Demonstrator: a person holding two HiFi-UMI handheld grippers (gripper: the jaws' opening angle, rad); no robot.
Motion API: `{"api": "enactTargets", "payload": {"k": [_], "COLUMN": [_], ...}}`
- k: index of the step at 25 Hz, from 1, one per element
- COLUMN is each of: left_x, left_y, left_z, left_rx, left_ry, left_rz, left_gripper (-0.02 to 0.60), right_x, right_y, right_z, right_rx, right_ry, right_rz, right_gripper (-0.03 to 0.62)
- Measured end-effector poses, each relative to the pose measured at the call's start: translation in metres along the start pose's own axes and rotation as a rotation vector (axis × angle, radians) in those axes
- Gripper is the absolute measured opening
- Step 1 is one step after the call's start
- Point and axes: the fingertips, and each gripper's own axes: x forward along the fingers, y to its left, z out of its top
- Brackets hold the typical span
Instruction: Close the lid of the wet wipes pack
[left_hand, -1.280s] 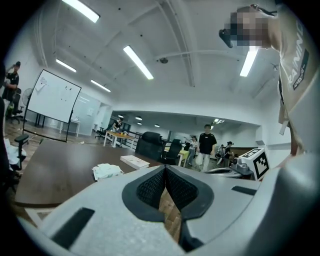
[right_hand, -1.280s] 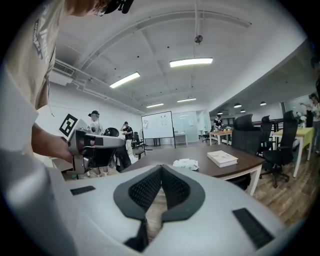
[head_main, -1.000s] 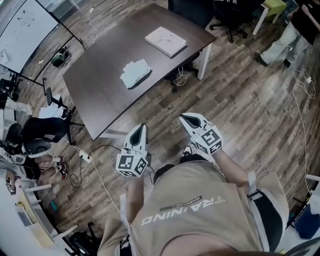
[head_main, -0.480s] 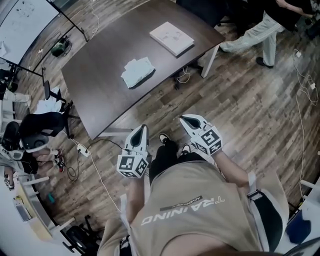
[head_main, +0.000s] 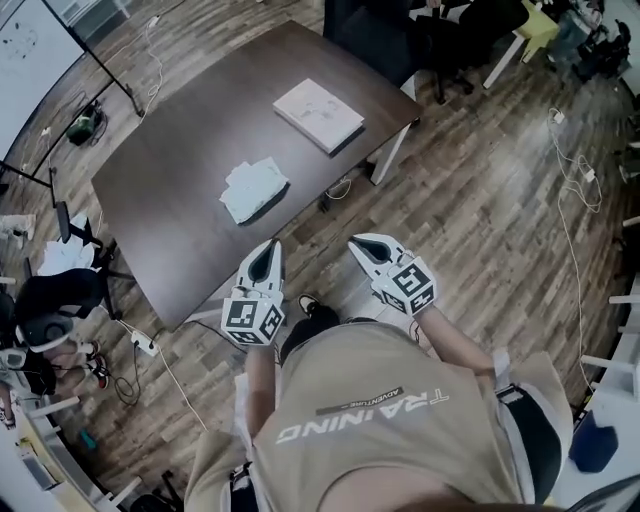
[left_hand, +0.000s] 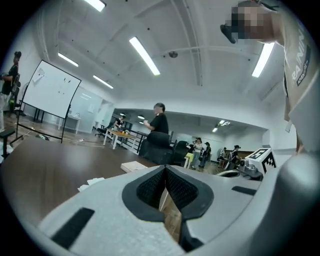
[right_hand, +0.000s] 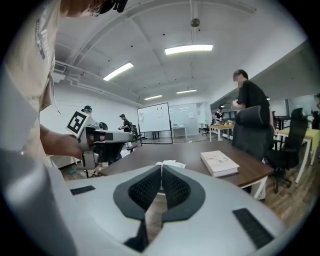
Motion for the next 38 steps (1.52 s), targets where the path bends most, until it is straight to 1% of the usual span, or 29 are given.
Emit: {"api": "enactTargets", "payload": {"k": [4,7,10,12,14,18,21,24,27,29,30,33,34,35,36,38], "left_x": [0.019,0.021,0.013,0.008,0.011,0.034,0.053,0.073,0.102,0.117,0.123,0.138,0.142,0.145,0.148,0.155], "left_y": [0.020,0.040,0.066,0.080,0.096,0.123,0.147,0.171,0.192,0.206,0.213,0.230,0.234,0.237,0.241,0.247], "left_z": [0.018,0.012,-0.001,-0.004,-0.005,0.008,0.012,0.018,0.039,0.053,0.058,0.069,0.069,0.068,0.066,0.060], "left_rx": [0.002,0.025,0.046,0.033,0.007,0.001,-0.002,-0.015,0.017,0.034,0.037,0.030,0.021,0.010,-0.003,-0.030], "left_ry": [-0.024,-0.002,0.049,0.069,0.076,0.061,0.070,0.101,0.113,0.112,0.108,0.100,0.101,0.102,0.103,0.102], "left_rz": [-0.028,-0.031,0.017,0.047,0.071,0.107,0.150,0.203,0.226,0.255,0.272,0.322,0.338,0.353,0.367,0.391], "left_gripper": [0.005,0.005,0.005,0.005,0.005,0.005,0.005,0.005,0.005,0.005,0.005,0.005,0.005,0.005,0.005,0.005], "right_x": [0.026,0.061,0.094,0.111,0.127,0.163,0.195,0.227,0.264,0.287,0.298,0.327,0.334,0.340,0.346,0.359], "right_y": [-0.011,-0.007,0.005,0.008,0.003,-0.024,-0.042,-0.060,-0.090,-0.109,-0.118,-0.142,-0.148,-0.153,-0.157,-0.162], "right_z": [0.008,0.010,0.020,0.030,0.036,0.044,0.039,0.043,0.067,0.076,0.079,0.087,0.089,0.088,0.085,0.074], "right_rx": [0.002,-0.001,-0.016,-0.032,-0.040,-0.013,-0.006,-0.055,-0.095,-0.075,-0.043,0.126,0.164,0.176,0.167,0.123], "right_ry": [0.024,0.029,0.023,0.019,0.022,0.025,0.047,0.073,0.040,0.030,0.032,0.041,0.041,0.047,0.061,0.107], "right_rz": [-0.002,0.025,0.072,0.102,0.117,0.136,0.165,0.208,0.242,0.261,0.274,0.308,0.318,0.328,0.340,0.373], "right_gripper": [0.014,0.014,0.014,0.014,0.014,0.014,0.014,0.014,0.015,0.015,0.014,0.015,0.015,0.015,0.015,0.015]}}
